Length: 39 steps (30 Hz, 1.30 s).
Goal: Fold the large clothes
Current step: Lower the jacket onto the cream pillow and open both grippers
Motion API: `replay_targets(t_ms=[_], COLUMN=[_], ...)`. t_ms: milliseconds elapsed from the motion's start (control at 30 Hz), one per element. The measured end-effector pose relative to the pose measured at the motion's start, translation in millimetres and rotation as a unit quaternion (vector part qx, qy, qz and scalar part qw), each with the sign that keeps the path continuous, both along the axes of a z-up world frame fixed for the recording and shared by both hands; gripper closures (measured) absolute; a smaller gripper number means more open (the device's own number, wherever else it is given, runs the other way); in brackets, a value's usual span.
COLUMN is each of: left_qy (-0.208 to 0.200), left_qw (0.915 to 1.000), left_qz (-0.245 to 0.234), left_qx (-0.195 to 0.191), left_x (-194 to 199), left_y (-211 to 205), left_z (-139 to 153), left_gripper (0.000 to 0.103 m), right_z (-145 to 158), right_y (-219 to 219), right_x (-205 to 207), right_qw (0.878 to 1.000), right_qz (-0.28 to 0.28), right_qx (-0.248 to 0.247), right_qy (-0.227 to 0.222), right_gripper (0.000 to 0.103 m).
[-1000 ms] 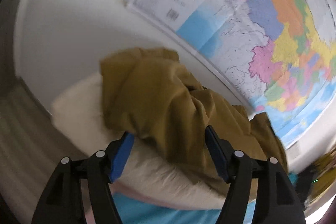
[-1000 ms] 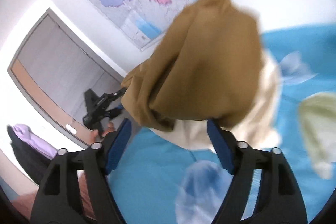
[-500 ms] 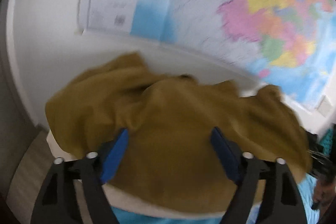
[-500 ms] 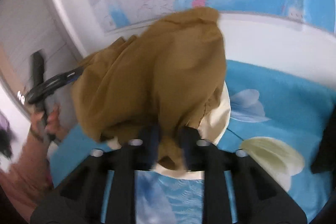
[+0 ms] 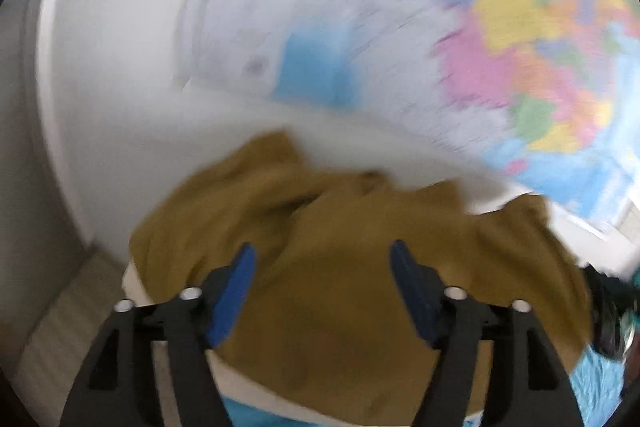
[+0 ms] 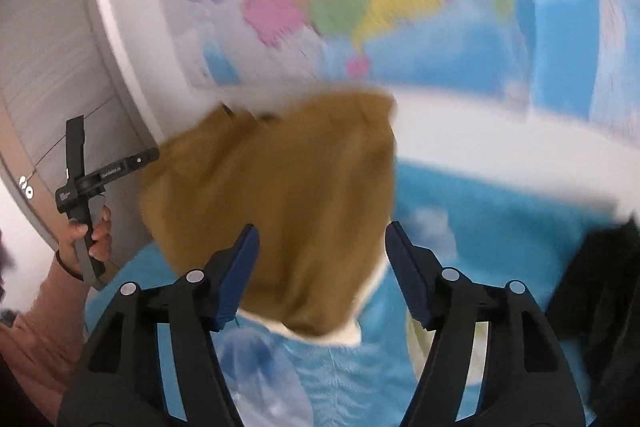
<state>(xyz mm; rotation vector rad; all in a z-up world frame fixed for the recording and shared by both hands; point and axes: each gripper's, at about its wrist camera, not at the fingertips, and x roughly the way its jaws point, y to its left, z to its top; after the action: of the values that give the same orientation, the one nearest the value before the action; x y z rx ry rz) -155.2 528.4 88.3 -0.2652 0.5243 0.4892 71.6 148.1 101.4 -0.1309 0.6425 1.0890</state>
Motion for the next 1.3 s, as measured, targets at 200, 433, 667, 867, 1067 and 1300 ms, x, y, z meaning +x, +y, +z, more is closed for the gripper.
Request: replay_targets(t_ms=[200, 433, 667, 867, 1067, 1300], left_qy=[0.048, 0.133, 0.107, 0.047, 0.043, 0.040], left_qw=[0.9952, 0.9910, 0.9935, 0.9986, 0.9990, 0.9984], left_qz=[-0.085, -0.011, 0.009, -0.007, 0.002, 0.010], left_qx=[0.011, -0.013, -0.039, -0.022, 0.014, 0.039], left_x=[53, 102, 86, 40, 21, 5], left_y=[-34, 7, 20, -13, -51, -82], left_z=[-1, -46, -44, -26, -30, -29], left_gripper=[0.027, 0.035, 0.035, 0.021, 0.014, 0.006], right_z=[-3, -57, -30, -30, -69, -66], right_y=[91, 141, 94, 63, 62, 55], right_x=[-12, 58, 23, -38, -47, -58], right_qw=[0.995, 0.994, 0.997, 0.996, 0.995, 0.997], right_qz=[0.074, 0.012, 0.034, 0.082, 0.071, 0.051], right_qx=[-0.056, -0.066, -0.011, -0.025, -0.061, -0.047], right_qy=[-0.035, 0.090, 0.064, -0.027, -0.035, -0.043], right_gripper=[0.076, 0.071, 0.056, 0.064, 0.064, 0.054])
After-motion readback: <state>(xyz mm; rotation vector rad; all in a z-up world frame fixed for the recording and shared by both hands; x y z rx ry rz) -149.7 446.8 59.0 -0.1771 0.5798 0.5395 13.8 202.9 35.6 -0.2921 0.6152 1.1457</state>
